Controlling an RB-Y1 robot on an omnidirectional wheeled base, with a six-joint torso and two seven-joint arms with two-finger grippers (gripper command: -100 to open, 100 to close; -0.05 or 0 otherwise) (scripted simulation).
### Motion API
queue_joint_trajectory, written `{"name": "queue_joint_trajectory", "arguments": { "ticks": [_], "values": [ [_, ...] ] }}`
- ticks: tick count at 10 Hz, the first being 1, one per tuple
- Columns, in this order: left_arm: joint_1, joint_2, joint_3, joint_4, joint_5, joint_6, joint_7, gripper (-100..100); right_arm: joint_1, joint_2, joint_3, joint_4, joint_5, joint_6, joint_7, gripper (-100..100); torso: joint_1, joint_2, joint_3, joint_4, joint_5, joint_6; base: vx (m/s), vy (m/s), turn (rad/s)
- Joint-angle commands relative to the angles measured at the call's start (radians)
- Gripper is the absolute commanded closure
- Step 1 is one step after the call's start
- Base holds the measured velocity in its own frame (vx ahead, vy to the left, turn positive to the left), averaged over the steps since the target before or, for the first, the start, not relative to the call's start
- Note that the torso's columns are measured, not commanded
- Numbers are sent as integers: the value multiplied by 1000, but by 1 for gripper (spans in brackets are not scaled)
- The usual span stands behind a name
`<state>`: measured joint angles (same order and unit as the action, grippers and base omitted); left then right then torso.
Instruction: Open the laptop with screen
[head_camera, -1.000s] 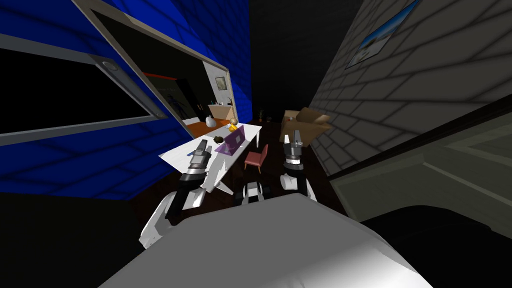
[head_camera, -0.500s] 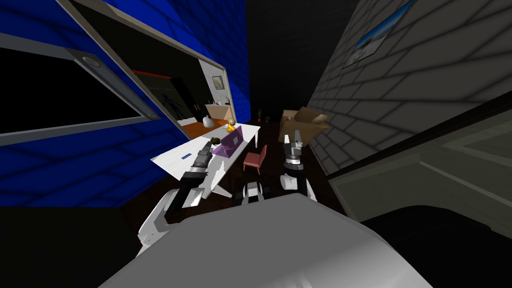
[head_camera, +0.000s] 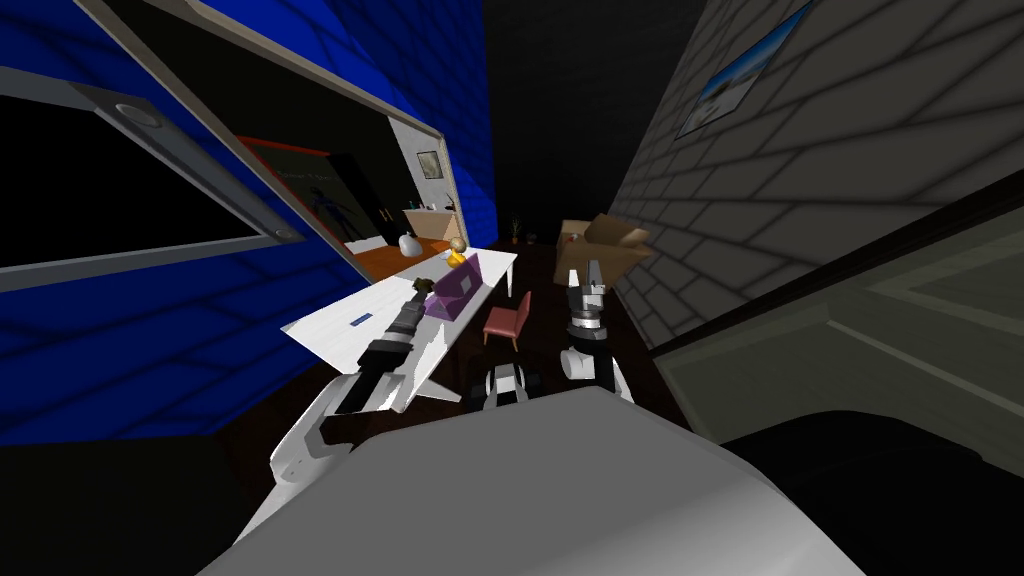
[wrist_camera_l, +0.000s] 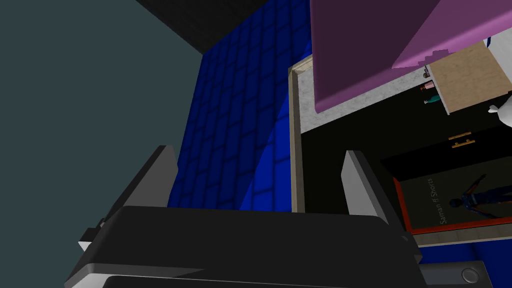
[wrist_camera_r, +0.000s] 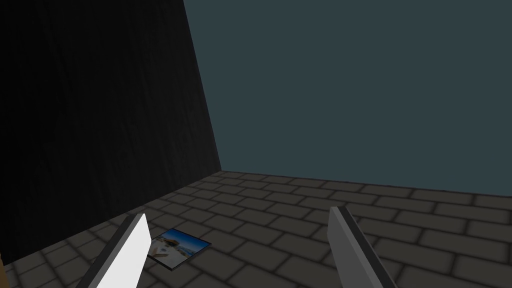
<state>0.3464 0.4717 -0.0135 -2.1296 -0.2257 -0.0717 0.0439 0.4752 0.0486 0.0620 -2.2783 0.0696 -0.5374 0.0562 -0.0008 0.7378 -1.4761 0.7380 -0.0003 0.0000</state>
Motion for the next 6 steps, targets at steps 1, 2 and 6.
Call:
{"name": "queue_joint_trajectory", "arguments": {
  "ticks": [1,2,6],
  "values": [
    [-19,44,-5,28,-20,62,-2,-100,0,0,0,0,0,0,0,0,1,0,0,0,0,0,54,-18,-80],
    [-24,61,-6,37,-27,83,-3,-100,0,0,0,0,0,0,0,0,1,0,0,0,0,0,63,-15,-65],
    [-47,131,-11,76,-55,169,-5,-100,0,0,0,0,0,0,0,0,0,0,0,0,0,0,54,-16,-56]
  ]
}}
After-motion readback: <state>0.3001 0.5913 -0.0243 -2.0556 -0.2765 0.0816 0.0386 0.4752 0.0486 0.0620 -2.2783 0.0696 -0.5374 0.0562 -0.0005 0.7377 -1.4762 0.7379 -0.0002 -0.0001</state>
